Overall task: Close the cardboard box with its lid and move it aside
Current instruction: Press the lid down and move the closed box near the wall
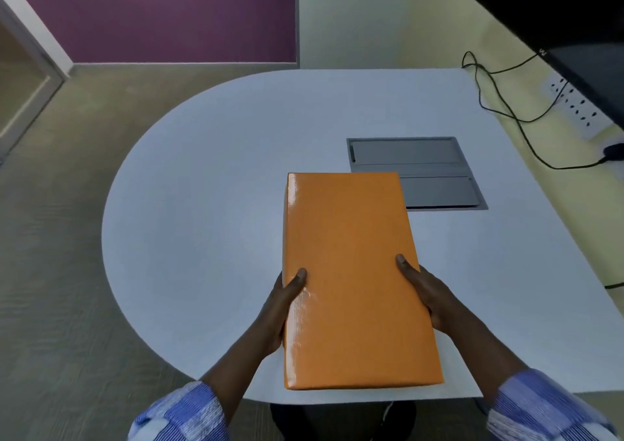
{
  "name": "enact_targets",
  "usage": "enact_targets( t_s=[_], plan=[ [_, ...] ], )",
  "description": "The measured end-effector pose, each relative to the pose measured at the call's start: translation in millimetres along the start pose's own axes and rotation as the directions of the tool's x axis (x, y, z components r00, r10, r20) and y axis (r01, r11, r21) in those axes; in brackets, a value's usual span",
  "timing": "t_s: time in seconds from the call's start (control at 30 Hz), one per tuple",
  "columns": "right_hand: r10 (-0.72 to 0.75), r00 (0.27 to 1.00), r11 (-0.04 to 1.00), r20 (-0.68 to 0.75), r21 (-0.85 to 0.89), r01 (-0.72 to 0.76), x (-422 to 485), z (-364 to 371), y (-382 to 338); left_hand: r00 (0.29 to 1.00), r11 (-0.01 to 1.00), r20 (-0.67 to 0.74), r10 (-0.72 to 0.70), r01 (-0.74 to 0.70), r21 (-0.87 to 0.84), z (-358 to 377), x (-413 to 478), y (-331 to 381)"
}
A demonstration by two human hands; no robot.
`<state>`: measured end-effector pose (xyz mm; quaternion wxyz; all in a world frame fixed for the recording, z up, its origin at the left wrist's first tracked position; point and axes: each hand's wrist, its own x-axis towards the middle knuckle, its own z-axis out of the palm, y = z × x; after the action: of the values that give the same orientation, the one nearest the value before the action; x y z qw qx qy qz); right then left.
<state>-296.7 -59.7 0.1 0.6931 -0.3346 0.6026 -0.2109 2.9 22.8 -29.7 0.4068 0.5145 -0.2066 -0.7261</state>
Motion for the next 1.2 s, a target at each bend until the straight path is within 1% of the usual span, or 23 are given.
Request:
enact_targets(
  t_s=[0.07,0.17,0.27,0.33,0.4,0.47,0.53,0.6,0.7,0.87,1.07,1.2],
  plan=[
    [-0.023,0.999,0.999,-0.031,-0.031,0.022,-1.6,-15.4,-8.6,0.999,0.997,0.021,0.035,-0.036,0.071,14.5,6.5,4.1],
    [-0.067,0.994,0.993,-0.084,-0.104,0.058,-12.2,-53.1,-30.3,0.997,0.983,0.015,0.069,-0.071,0.169,54.7,18.7,7.2],
    [-0.187,0.969,0.962,-0.162,-0.228,0.147,-26.2,-97.6,-48.3,0.997,0.981,0.044,0.062,-0.069,0.183,103.1,35.4,1.7],
    [-0.298,0.929,0.911,-0.219,-0.355,0.209,-34.2,-129.8,-55.4,0.996,0.982,0.062,0.058,-0.068,0.176,136.7,49.9,-5.0],
    [-0.397,0.874,0.846,-0.279,-0.480,0.231,-40.3,-162.9,-58.1,0.995,0.983,0.082,0.056,-0.069,0.172,171.3,65.4,-12.8],
    [-0.459,0.828,0.792,-0.322,-0.571,0.218,-44.6,-197.5,-57.2,0.993,0.984,0.107,0.046,-0.064,0.166,205.4,81.5,-23.0],
    [-0.499,0.797,0.746,-0.340,-0.636,0.196,-48.0,-228.0,-54.1,0.991,0.984,0.126,0.037,-0.059,0.170,236.1,92.1,-32.4],
    [-0.518,0.777,0.718,-0.357,-0.676,0.168,-52.5,-263.9,-49.8,0.990,0.984,0.138,0.019,-0.043,0.171,271.0,102.8,-44.6],
    [-0.503,0.795,0.685,-0.339,-0.717,0.128,-53.8,-292.9,-46.0,0.988,0.986,0.153,-0.003,-0.022,0.163,299.3,109.6,-60.1],
    [-0.431,0.822,0.686,-0.373,-0.727,0.029,-53.8,-360.1,-35.8,0.981,0.988,0.185,-0.057,0.028,0.154,357.7,124.3,-89.3],
    [-0.408,0.825,0.685,-0.391,-0.729,-0.007,-42.9,-390.0,-21.7,0.981,0.984,0.175,-0.081,0.051,0.169,388.0,134.8,-110.9],
    [-0.473,0.780,0.635,-0.408,-0.772,-0.019,-36.2,-394.6,-11.8,0.985,0.979,0.151,-0.080,0.049,0.196,398.5,138.6,-114.5]
  ],
)
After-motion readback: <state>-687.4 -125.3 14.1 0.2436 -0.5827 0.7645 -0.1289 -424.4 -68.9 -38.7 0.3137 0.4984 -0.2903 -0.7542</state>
